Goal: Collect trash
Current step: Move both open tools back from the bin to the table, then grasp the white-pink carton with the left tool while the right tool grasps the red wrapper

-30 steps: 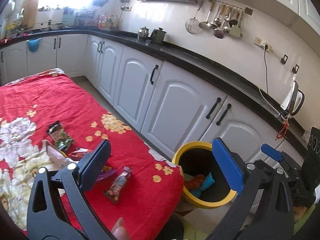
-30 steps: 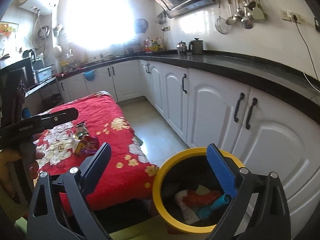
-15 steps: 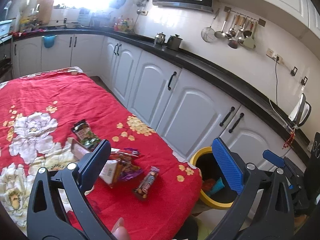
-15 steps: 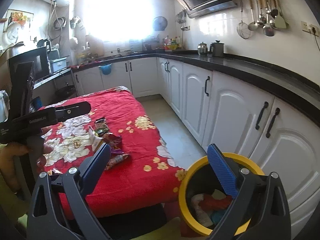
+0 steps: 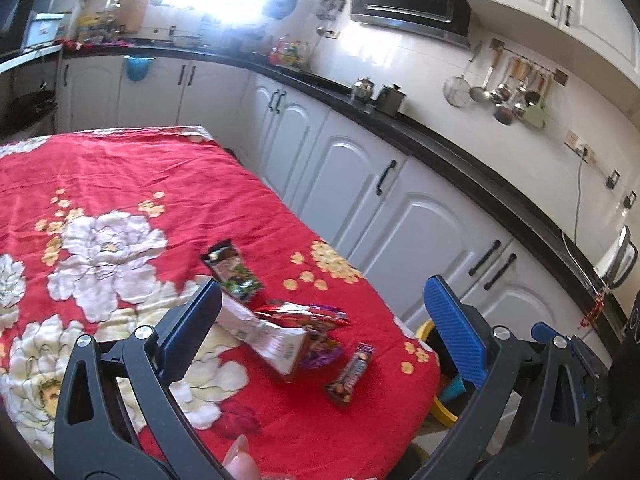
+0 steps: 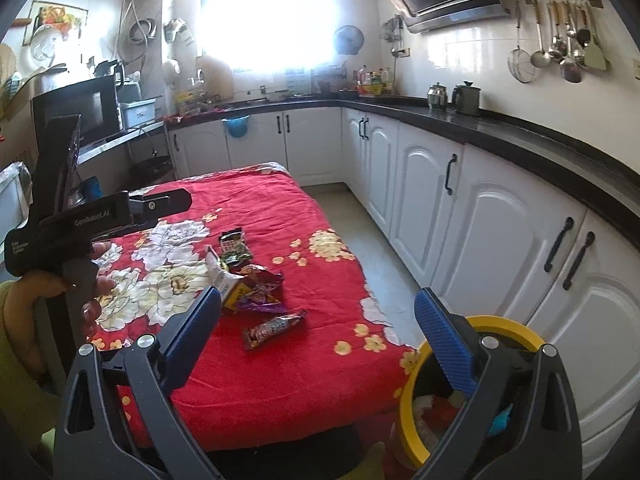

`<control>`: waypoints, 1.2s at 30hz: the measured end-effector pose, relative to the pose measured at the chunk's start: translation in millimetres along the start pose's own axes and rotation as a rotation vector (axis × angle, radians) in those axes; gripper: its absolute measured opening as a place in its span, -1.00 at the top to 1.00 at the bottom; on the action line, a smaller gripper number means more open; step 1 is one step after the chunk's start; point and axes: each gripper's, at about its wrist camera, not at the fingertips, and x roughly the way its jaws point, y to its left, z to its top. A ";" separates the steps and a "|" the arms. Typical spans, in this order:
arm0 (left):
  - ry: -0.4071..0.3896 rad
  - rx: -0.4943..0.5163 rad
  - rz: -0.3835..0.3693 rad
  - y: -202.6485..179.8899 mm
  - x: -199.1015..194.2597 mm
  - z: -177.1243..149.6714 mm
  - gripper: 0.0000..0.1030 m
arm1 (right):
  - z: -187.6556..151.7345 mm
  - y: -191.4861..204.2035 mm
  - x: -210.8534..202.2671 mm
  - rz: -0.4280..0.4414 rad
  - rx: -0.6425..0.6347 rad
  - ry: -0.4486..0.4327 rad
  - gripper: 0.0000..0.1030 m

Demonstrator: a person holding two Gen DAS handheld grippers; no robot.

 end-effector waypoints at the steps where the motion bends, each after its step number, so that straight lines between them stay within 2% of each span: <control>1: 0.000 -0.010 0.006 5.1 -0.2 0.6 -0.80 | 0.9 2.7 2.6 0.003 -0.004 0.002 -0.84; 10: 0.011 -0.074 0.054 38.5 1.9 2.4 -0.80 | 8.7 24.7 29.4 0.037 -0.071 0.004 -0.84; 17: 0.059 -0.151 0.083 69.2 15.2 -2.4 -0.80 | 10.9 37.4 62.3 0.065 -0.150 0.022 -0.81; 24: 0.140 -0.249 0.065 90.1 38.6 -9.8 -0.80 | 3.6 40.8 112.5 0.092 -0.213 0.118 -0.38; 27: 0.186 -0.276 0.044 92.7 54.8 -10.6 -0.60 | 2.5 44.5 132.3 0.110 -0.237 0.148 -0.22; 33: 0.257 -0.315 0.031 98.9 84.4 -11.1 -0.42 | 0.0 47.0 161.2 0.123 -0.266 0.193 0.07; 36: 0.286 -0.339 0.027 103.1 95.5 -12.5 -0.39 | -1.6 46.0 169.1 0.126 -0.270 0.206 0.26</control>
